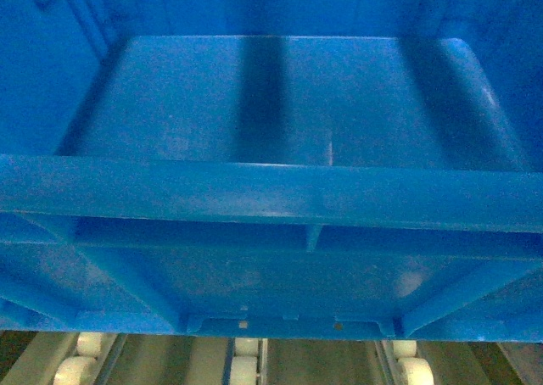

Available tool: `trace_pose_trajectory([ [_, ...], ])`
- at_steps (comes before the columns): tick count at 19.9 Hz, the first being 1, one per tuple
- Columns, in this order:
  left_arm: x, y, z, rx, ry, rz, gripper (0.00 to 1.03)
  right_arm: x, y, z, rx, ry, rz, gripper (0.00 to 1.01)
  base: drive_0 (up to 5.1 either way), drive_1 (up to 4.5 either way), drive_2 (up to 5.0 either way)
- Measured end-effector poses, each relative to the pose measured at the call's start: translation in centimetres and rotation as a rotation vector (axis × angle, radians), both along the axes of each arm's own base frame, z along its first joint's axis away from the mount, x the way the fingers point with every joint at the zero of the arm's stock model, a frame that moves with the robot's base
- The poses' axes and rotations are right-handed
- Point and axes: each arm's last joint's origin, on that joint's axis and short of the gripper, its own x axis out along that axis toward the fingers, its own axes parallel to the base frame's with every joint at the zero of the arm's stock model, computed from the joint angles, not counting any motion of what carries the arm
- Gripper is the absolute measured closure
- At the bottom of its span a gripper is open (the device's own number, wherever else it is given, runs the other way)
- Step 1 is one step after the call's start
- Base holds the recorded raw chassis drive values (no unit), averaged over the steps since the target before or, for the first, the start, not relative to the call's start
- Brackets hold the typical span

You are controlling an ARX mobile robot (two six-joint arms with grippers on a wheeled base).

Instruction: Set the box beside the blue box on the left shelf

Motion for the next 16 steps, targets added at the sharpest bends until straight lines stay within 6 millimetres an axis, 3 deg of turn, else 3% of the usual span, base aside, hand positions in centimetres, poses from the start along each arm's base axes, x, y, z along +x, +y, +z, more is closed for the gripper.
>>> trace_pose_trajectory([
  [16,-0.07,0.04,-0.04,0.003,0.005,0.0,0.9,-0.02,-0.01,-0.07,-0.003,0.007,-0.001,0.9,0.0,0.0,0.0],
])
